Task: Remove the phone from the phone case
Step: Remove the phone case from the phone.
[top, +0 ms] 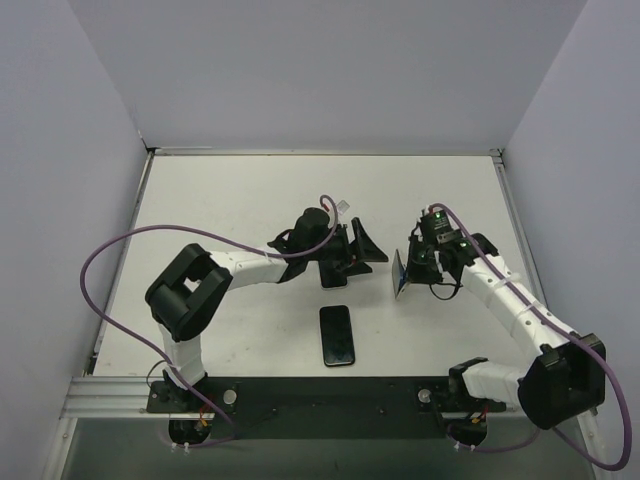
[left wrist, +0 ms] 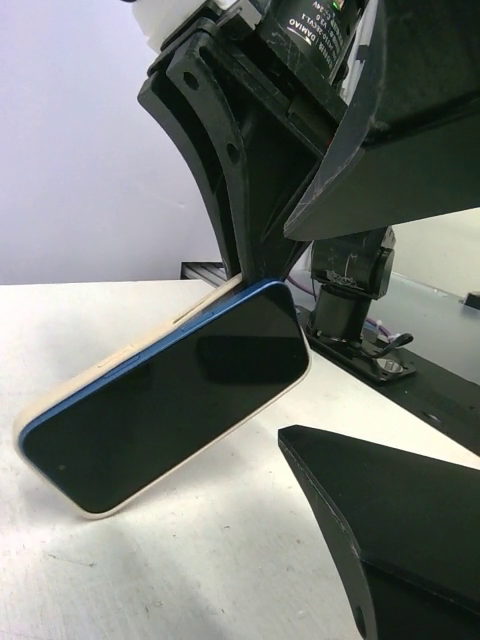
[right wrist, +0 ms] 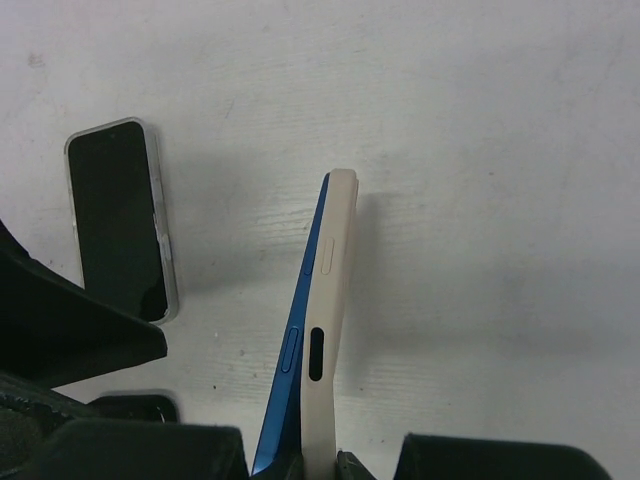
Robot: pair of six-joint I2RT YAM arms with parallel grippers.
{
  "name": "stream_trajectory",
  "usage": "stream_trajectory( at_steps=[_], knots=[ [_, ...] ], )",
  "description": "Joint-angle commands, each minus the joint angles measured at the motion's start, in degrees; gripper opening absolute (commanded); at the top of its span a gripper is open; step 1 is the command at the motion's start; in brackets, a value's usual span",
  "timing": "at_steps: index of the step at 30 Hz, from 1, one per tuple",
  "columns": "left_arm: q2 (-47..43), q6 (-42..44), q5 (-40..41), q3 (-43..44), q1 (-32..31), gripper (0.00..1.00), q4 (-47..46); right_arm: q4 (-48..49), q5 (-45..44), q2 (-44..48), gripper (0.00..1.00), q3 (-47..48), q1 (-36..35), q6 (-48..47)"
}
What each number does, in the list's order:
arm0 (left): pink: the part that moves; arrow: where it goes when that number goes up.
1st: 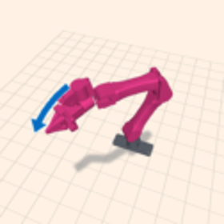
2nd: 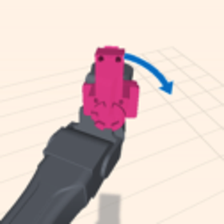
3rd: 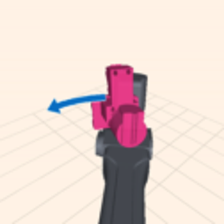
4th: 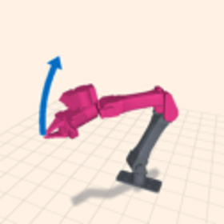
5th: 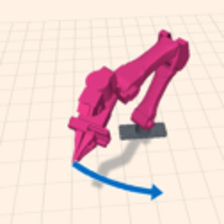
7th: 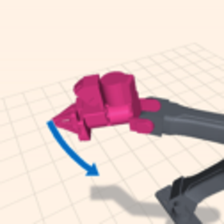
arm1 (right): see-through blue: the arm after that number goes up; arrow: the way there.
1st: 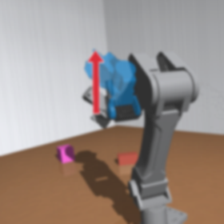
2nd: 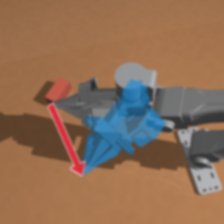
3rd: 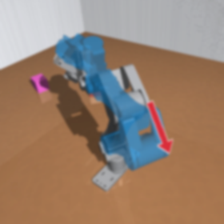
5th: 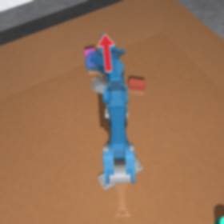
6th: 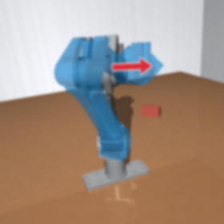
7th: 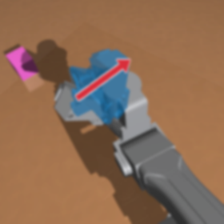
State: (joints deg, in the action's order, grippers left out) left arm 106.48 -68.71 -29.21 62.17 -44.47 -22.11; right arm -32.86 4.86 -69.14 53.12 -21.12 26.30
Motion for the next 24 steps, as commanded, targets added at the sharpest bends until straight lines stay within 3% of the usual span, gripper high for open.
stream_trajectory(
  at_steps=[1,16,24],
  knots=[
    [-0.6,2.5,-1.7,0.9,0.8,0.86,1.9,7.6,5.6,-2.0,0.00,-1.6,-0.6,-0.4],
    [-0.3,11.2,0.9,3.0,0.2,0.85,14.3,13.2,12.1,-8.8,0.00,-2.9,-2.2,-0.2],
    [-0.7,20.4,8.3,7.2,-1.5,0.74,26.4,15.7,14.1,-12.0,0.00,-3.7,-2.1,0.5]
  ],
)
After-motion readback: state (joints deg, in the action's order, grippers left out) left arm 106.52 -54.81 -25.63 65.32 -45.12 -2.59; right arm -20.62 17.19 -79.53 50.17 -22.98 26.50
